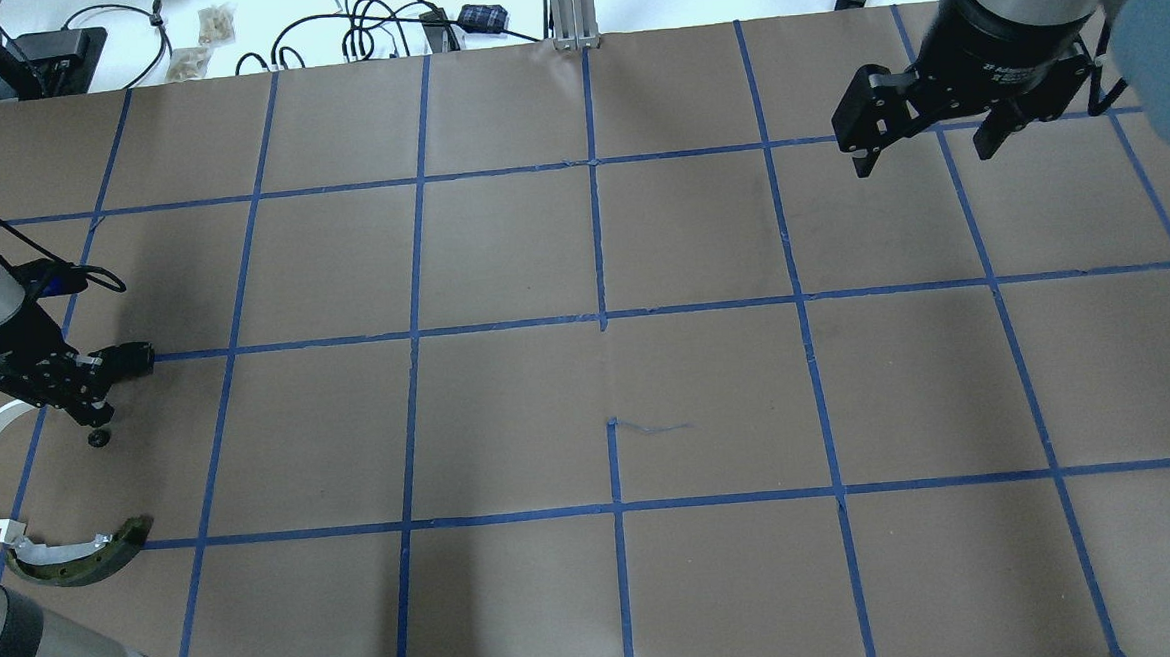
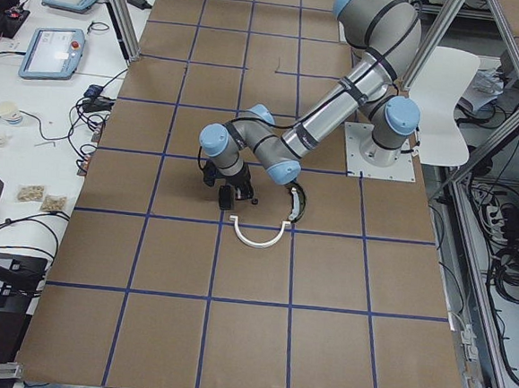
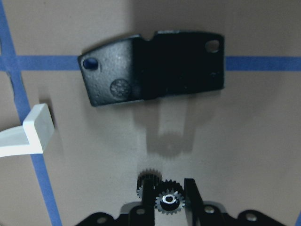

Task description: Place bearing gear from tray to pile

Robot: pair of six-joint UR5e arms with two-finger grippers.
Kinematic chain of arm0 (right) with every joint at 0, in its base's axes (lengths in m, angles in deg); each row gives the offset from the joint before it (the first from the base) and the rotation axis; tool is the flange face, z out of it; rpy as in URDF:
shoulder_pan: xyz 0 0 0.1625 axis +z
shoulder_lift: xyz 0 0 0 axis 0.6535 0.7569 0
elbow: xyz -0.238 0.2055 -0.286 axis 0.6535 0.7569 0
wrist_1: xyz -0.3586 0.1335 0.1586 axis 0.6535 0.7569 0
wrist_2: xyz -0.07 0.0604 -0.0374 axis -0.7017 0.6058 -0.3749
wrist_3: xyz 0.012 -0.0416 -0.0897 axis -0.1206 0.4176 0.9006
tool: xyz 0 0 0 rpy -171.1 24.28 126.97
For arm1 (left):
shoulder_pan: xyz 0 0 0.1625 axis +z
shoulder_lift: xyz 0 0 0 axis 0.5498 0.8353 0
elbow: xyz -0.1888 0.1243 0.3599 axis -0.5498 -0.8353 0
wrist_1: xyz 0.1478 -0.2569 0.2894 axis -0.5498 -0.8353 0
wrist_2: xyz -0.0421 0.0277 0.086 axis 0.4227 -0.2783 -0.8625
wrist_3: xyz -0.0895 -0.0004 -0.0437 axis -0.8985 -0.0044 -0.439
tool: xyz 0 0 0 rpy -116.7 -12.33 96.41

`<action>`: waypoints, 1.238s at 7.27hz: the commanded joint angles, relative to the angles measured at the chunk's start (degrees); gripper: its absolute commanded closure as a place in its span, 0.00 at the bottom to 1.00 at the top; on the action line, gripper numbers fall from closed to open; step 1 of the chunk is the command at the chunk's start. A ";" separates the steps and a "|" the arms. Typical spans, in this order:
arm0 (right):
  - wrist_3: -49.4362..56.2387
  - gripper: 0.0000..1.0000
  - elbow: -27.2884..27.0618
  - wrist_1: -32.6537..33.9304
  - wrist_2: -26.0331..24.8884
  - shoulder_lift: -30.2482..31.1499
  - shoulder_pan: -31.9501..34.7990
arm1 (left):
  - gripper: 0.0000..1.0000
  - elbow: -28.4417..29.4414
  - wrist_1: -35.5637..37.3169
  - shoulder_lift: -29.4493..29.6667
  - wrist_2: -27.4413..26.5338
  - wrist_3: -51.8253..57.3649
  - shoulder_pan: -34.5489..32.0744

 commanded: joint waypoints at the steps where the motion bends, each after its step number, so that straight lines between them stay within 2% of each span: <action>1: 0.00 0.00 -0.09 -0.04 0.00 0.00 0.00 | 1.00 -0.83 -0.26 0.01 -0.01 -0.34 -0.01; 2: 0.00 0.00 -0.09 -0.04 0.00 0.00 0.00 | 1.00 -0.84 -0.26 0.01 -0.10 -0.26 -0.01; 3: 0.00 0.00 -0.61 0.31 0.00 0.00 0.00 | 0.84 -0.84 -0.26 0.01 -0.10 -0.17 -0.01; 4: 0.00 0.00 -1.22 0.58 0.00 0.00 0.00 | 0.46 -0.84 -0.26 0.09 -0.01 0.18 -0.01; 5: 0.17 0.00 -1.32 0.58 -0.26 0.00 -0.09 | 0.23 -0.84 -0.26 0.09 0.08 0.27 -0.01; 6: 0.00 0.00 -1.32 0.49 -0.44 0.09 -0.09 | 0.12 -0.92 -0.35 0.09 0.08 0.27 -0.01; 7: 0.17 0.00 -1.32 0.49 -0.18 0.09 -0.09 | 0.11 -1.01 -0.35 0.09 0.08 0.27 -0.01; 8: 0.17 0.00 -1.32 0.49 -0.18 0.09 -0.09 | 0.00 -0.66 -0.52 -0.43 0.43 0.01 -0.53; 9: 0.26 0.00 -1.32 0.58 -0.18 0.09 -0.18 | 0.00 0.91 -1.05 -2.17 0.95 -0.25 -1.66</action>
